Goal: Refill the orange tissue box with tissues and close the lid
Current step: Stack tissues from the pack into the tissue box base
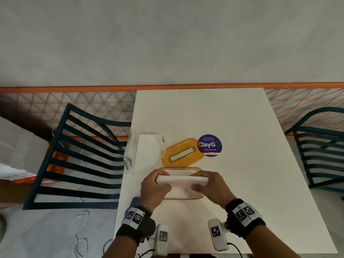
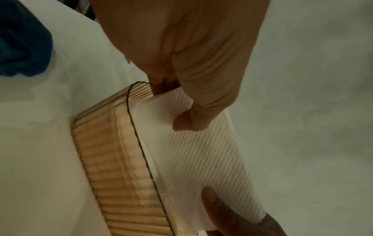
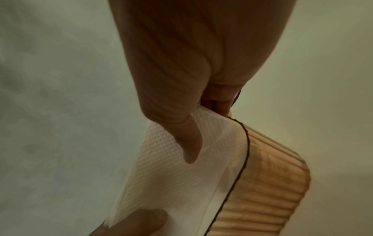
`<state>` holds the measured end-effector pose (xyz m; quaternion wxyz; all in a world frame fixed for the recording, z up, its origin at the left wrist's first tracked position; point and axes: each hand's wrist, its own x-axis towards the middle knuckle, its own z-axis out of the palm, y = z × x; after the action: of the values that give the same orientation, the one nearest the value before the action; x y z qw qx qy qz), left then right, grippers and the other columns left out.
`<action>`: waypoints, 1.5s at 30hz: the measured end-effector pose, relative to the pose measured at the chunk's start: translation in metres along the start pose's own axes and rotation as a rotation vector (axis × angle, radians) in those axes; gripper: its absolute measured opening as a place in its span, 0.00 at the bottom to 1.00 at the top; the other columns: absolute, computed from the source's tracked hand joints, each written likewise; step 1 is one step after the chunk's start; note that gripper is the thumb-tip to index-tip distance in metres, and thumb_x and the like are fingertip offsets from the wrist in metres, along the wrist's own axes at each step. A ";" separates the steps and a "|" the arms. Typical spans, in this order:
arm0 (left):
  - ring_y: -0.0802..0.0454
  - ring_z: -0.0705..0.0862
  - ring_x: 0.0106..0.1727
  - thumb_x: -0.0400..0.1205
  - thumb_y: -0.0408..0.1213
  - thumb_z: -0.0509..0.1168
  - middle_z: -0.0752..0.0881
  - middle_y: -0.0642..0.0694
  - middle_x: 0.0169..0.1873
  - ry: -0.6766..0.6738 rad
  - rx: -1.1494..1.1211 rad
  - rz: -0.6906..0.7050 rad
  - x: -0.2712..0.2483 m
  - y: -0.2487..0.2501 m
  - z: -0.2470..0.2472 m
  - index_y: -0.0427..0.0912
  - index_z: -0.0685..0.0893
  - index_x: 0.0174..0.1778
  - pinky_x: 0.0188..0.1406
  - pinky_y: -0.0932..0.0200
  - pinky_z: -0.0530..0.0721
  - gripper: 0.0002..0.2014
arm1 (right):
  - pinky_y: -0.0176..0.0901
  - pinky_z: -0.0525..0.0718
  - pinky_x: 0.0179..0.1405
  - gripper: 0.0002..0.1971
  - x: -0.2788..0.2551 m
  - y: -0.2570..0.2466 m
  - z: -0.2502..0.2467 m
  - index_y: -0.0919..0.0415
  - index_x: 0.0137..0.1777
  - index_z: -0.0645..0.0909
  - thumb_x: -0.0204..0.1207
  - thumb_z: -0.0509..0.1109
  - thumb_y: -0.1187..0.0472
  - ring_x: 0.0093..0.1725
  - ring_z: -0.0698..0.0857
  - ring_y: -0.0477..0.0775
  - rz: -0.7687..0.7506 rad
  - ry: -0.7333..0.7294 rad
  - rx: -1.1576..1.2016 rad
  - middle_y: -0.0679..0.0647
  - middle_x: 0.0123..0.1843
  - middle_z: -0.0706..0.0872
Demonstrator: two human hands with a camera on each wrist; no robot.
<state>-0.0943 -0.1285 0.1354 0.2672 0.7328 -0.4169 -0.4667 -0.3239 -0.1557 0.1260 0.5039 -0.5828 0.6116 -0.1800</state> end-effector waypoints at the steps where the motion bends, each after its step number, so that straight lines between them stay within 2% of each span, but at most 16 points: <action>1: 0.52 0.89 0.47 0.70 0.29 0.78 0.90 0.53 0.48 0.001 -0.008 0.005 0.001 0.000 -0.001 0.55 0.87 0.51 0.39 0.59 0.92 0.19 | 0.34 0.84 0.46 0.14 -0.001 -0.002 -0.002 0.46 0.55 0.91 0.71 0.83 0.60 0.49 0.90 0.46 -0.005 -0.003 0.013 0.43 0.50 0.93; 5: 0.53 0.91 0.53 0.72 0.35 0.81 0.93 0.53 0.50 -0.025 -0.097 -0.020 0.010 0.001 -0.011 0.55 0.86 0.57 0.53 0.51 0.93 0.20 | 0.44 0.90 0.50 0.11 0.001 -0.006 -0.011 0.48 0.55 0.89 0.73 0.81 0.54 0.48 0.91 0.46 0.054 0.005 0.108 0.43 0.48 0.94; 9: 0.51 0.92 0.53 0.72 0.38 0.83 0.93 0.50 0.54 -0.011 -0.081 -0.099 0.018 -0.004 -0.018 0.51 0.83 0.67 0.58 0.48 0.91 0.27 | 0.55 0.91 0.49 0.13 0.012 -0.003 -0.010 0.58 0.50 0.88 0.72 0.83 0.52 0.46 0.91 0.59 0.190 0.036 0.051 0.55 0.45 0.92; 11: 0.49 0.91 0.53 0.71 0.39 0.83 0.93 0.47 0.54 0.010 -0.037 -0.112 0.020 -0.008 -0.018 0.50 0.82 0.70 0.59 0.48 0.91 0.31 | 0.53 0.92 0.49 0.14 0.016 -0.002 -0.007 0.60 0.52 0.88 0.72 0.83 0.54 0.44 0.91 0.59 0.244 0.046 -0.005 0.57 0.45 0.92; 14: 0.48 0.90 0.55 0.72 0.38 0.83 0.92 0.43 0.57 0.064 0.020 -0.101 0.018 -0.008 -0.015 0.49 0.80 0.73 0.59 0.53 0.89 0.33 | 0.46 0.90 0.49 0.15 0.019 -0.004 -0.002 0.59 0.57 0.88 0.73 0.82 0.55 0.46 0.90 0.56 0.271 0.083 -0.101 0.52 0.47 0.90; 17: 0.48 0.89 0.55 0.75 0.35 0.81 0.91 0.41 0.60 0.089 0.058 -0.073 0.016 -0.003 -0.010 0.48 0.78 0.75 0.57 0.56 0.87 0.32 | 0.33 0.81 0.37 0.16 0.020 -0.009 0.001 0.61 0.61 0.87 0.76 0.80 0.57 0.46 0.86 0.51 0.268 0.121 -0.169 0.51 0.48 0.88; 18: 0.48 0.89 0.55 0.76 0.34 0.80 0.91 0.40 0.60 0.091 0.072 -0.065 0.016 -0.002 -0.008 0.47 0.78 0.75 0.57 0.56 0.87 0.32 | 0.31 0.80 0.36 0.15 0.020 -0.010 0.002 0.61 0.61 0.87 0.76 0.79 0.57 0.46 0.86 0.51 0.268 0.125 -0.195 0.51 0.50 0.88; 19: 0.48 0.90 0.56 0.77 0.33 0.79 0.91 0.40 0.61 0.093 0.086 -0.056 0.016 0.000 -0.007 0.47 0.78 0.76 0.57 0.56 0.87 0.31 | 0.33 0.82 0.38 0.15 0.020 -0.012 0.004 0.62 0.61 0.87 0.77 0.79 0.57 0.47 0.86 0.51 0.268 0.131 -0.222 0.52 0.51 0.89; 22: 0.45 0.90 0.59 0.78 0.31 0.78 0.90 0.39 0.63 0.097 0.138 -0.036 0.015 0.003 -0.002 0.46 0.77 0.77 0.60 0.53 0.88 0.31 | 0.45 0.88 0.54 0.13 0.019 -0.016 0.009 0.62 0.60 0.87 0.78 0.77 0.58 0.50 0.88 0.55 0.255 0.161 -0.306 0.55 0.53 0.91; 25: 0.44 0.89 0.63 0.78 0.34 0.78 0.88 0.40 0.66 0.089 0.255 -0.003 0.013 0.004 0.002 0.47 0.75 0.78 0.65 0.47 0.89 0.32 | 0.47 0.88 0.59 0.16 0.016 -0.018 0.015 0.61 0.66 0.85 0.79 0.75 0.59 0.55 0.89 0.57 0.244 0.161 -0.372 0.56 0.58 0.91; 29: 0.47 0.87 0.67 0.79 0.36 0.77 0.86 0.45 0.69 0.110 0.405 0.065 0.008 0.004 0.002 0.49 0.74 0.77 0.67 0.49 0.88 0.31 | 0.48 0.90 0.55 0.23 0.011 -0.021 0.020 0.59 0.69 0.81 0.76 0.79 0.55 0.53 0.91 0.57 0.187 0.188 -0.527 0.56 0.58 0.91; 33: 0.50 0.84 0.69 0.80 0.39 0.76 0.82 0.51 0.71 0.185 0.535 0.191 0.002 0.007 -0.004 0.51 0.77 0.75 0.62 0.57 0.86 0.27 | 0.42 0.88 0.51 0.24 0.002 -0.018 0.015 0.55 0.70 0.80 0.74 0.81 0.58 0.53 0.90 0.54 0.036 0.228 -0.689 0.53 0.59 0.90; 35: 0.54 0.82 0.69 0.80 0.40 0.76 0.81 0.54 0.70 0.132 0.578 0.291 0.001 0.007 -0.005 0.53 0.80 0.72 0.60 0.61 0.84 0.24 | 0.41 0.86 0.49 0.25 -0.001 -0.015 0.012 0.51 0.71 0.81 0.74 0.81 0.59 0.53 0.88 0.52 -0.028 0.162 -0.791 0.49 0.62 0.89; 38: 0.57 0.77 0.75 0.82 0.38 0.74 0.77 0.58 0.76 -0.072 0.700 0.408 0.003 0.002 -0.002 0.56 0.82 0.73 0.70 0.63 0.78 0.23 | 0.45 0.84 0.56 0.28 -0.001 -0.011 0.011 0.47 0.74 0.81 0.73 0.80 0.59 0.59 0.86 0.54 -0.055 0.040 -0.880 0.44 0.71 0.84; 41: 0.54 0.71 0.82 0.83 0.36 0.74 0.71 0.55 0.83 -0.200 0.789 0.399 0.010 -0.003 0.002 0.54 0.79 0.77 0.79 0.58 0.73 0.26 | 0.45 0.82 0.66 0.30 0.001 -0.012 0.015 0.47 0.77 0.79 0.74 0.79 0.57 0.67 0.84 0.54 -0.039 -0.015 -0.891 0.44 0.75 0.82; 45: 0.53 0.71 0.82 0.81 0.36 0.76 0.73 0.52 0.81 -0.210 0.823 0.394 0.020 -0.005 0.006 0.51 0.81 0.75 0.79 0.57 0.73 0.26 | 0.46 0.82 0.70 0.30 0.007 -0.014 0.019 0.47 0.77 0.78 0.75 0.78 0.56 0.70 0.84 0.54 -0.027 -0.049 -0.918 0.46 0.76 0.82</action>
<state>-0.0942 -0.1433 0.1198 -0.0059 0.6336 -0.7233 -0.2746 -0.2992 -0.1585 0.1265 0.2056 -0.7578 0.6082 0.1165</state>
